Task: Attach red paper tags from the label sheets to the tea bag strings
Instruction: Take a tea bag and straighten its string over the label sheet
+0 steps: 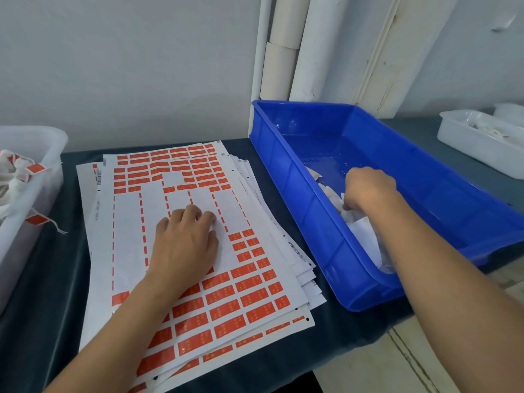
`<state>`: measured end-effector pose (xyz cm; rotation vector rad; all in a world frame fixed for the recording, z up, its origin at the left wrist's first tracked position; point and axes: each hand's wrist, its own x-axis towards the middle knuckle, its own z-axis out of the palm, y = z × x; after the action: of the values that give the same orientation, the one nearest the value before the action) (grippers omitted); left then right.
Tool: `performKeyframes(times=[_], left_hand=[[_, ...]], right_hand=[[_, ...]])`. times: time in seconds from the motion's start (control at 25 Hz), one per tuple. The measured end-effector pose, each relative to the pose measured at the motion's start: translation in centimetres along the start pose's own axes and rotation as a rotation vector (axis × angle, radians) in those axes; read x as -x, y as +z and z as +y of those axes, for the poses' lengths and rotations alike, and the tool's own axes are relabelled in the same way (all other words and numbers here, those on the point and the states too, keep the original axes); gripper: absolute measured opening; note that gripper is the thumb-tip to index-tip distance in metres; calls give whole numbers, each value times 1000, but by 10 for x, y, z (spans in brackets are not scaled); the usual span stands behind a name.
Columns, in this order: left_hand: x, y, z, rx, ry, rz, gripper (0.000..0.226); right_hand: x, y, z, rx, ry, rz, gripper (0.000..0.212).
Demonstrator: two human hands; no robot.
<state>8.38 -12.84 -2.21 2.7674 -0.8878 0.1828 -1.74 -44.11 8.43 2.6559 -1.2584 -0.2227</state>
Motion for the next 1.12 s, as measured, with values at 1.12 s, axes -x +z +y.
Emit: performKeyframes(times=[1.12], left_hand=[[0,2,-8,142,-16,19,39]], right_hand=[[28,-85,-18,-627,-542,130,14]])
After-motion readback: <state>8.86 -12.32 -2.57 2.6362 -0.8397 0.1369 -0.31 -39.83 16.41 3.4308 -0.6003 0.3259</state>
